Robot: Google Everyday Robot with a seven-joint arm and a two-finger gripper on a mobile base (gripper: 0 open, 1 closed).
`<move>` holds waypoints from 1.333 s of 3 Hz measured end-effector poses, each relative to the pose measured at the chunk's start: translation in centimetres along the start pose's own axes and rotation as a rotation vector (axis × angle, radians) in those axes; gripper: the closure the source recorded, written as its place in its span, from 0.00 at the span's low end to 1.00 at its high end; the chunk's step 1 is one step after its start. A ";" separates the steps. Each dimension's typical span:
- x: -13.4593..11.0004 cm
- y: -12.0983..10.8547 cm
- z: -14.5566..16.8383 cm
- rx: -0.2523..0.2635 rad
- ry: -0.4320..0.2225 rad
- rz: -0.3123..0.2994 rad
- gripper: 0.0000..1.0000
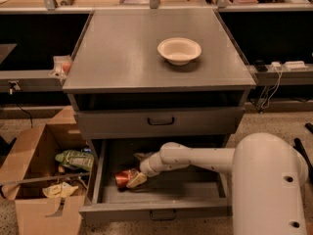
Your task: Pick coke can from middle drawer and place on counter
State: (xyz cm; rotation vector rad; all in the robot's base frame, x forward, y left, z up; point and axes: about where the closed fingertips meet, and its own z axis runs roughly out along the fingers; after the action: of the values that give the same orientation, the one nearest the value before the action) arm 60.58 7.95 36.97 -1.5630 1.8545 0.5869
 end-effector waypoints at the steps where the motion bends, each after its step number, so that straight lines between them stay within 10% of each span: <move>1: -0.4 0.5 0.7 -0.017 0.008 -0.001 0.41; 3: -7.4 4.6 -4.6 0.015 -0.081 -0.075 0.96; 4: -10.0 7.9 -9.2 0.044 -0.180 -0.130 1.00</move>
Offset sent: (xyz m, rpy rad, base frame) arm -0.0226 0.0432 0.0483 -0.0007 0.0010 0.0257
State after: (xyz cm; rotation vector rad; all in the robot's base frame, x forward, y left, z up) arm 52.11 10.07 50.01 -1.5360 1.6089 0.6028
